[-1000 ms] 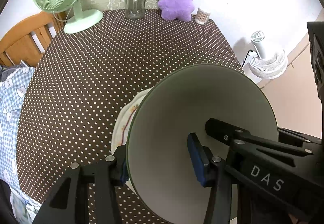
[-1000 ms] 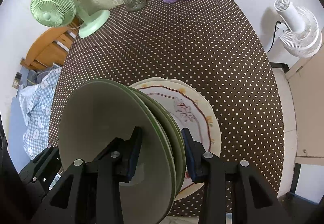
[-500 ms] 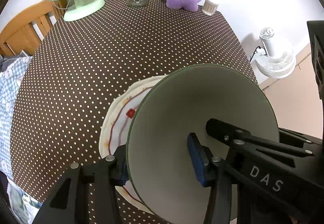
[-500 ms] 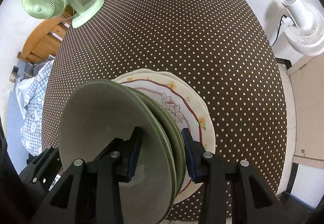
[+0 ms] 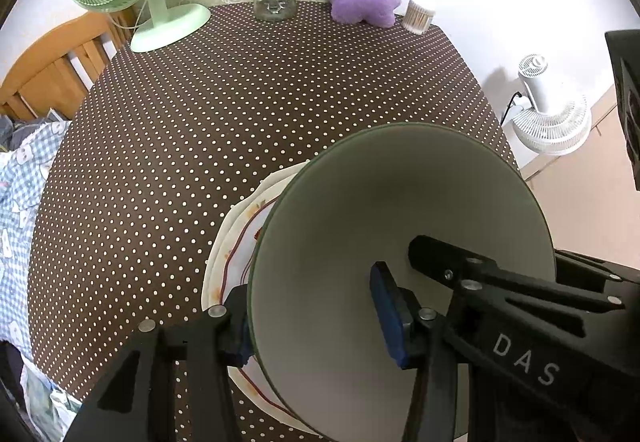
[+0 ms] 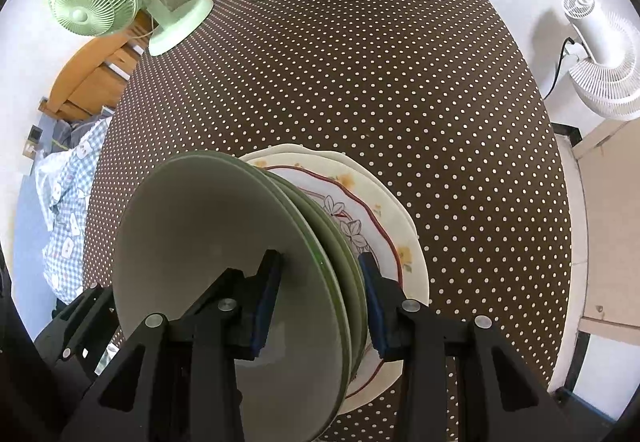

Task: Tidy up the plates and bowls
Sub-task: 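Lower the nested bowls onto the red-patterned plate with both grippers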

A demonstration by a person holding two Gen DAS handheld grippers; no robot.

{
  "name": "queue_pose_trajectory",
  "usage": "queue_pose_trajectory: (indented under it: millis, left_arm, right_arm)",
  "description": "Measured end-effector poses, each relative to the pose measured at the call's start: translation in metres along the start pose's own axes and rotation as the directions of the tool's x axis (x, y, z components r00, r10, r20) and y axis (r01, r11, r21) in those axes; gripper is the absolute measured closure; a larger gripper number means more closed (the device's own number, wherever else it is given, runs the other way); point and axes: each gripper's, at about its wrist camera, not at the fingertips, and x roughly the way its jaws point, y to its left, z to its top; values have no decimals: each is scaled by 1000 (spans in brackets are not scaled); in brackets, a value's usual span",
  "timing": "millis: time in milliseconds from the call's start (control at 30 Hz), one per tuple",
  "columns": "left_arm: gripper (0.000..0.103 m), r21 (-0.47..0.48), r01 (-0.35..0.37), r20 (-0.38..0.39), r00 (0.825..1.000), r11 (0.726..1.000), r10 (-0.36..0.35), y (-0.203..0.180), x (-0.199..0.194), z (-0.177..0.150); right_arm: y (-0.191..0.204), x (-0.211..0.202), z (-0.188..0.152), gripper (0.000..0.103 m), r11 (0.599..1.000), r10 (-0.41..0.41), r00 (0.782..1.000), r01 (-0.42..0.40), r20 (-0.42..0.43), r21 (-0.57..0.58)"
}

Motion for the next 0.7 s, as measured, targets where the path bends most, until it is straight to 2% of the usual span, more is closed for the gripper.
queue_pose_trajectory:
  millis: [133, 233, 267, 333, 400, 467, 700]
  left_arm:
    - [50, 3, -3, 3, 1000, 1000, 3, -1, -1, -2]
    - [38, -6, -6, 16, 1000, 1000, 6, -1, -4, -2]
    - [32, -8, -12, 24, 1000, 1000, 12, -1, -7, -3]
    - [26, -11, -32, 37, 999, 999, 32, -1, -11, -4]
    - [21, -22, -39, 40, 998, 999, 40, 1, -13, -5]
    - [20, -33, -38, 47, 998, 999, 40, 3, -17, -7]
    - [16, -17, -47, 117, 992, 999, 49, 3, -40, -13]
  right_arm:
    - [1, -2, -4, 60, 1000, 3, 1000, -3, 14, -7]
    - [3, -7, -7, 60, 1000, 2, 999, -1, 33, -19]
    - [4, -10, -7, 58, 1000, 1, 999, 1, 44, -30]
    - [7, -16, -9, 53, 998, -18, 998, 22, 67, -54]
    - [8, -21, -10, 42, 996, -50, 995, 55, 83, -67]
    - [6, -27, -12, 33, 996, -50, 994, 57, 100, -67]
    - [7, -52, -24, 27, 995, -58, 981, 72, 184, -72]
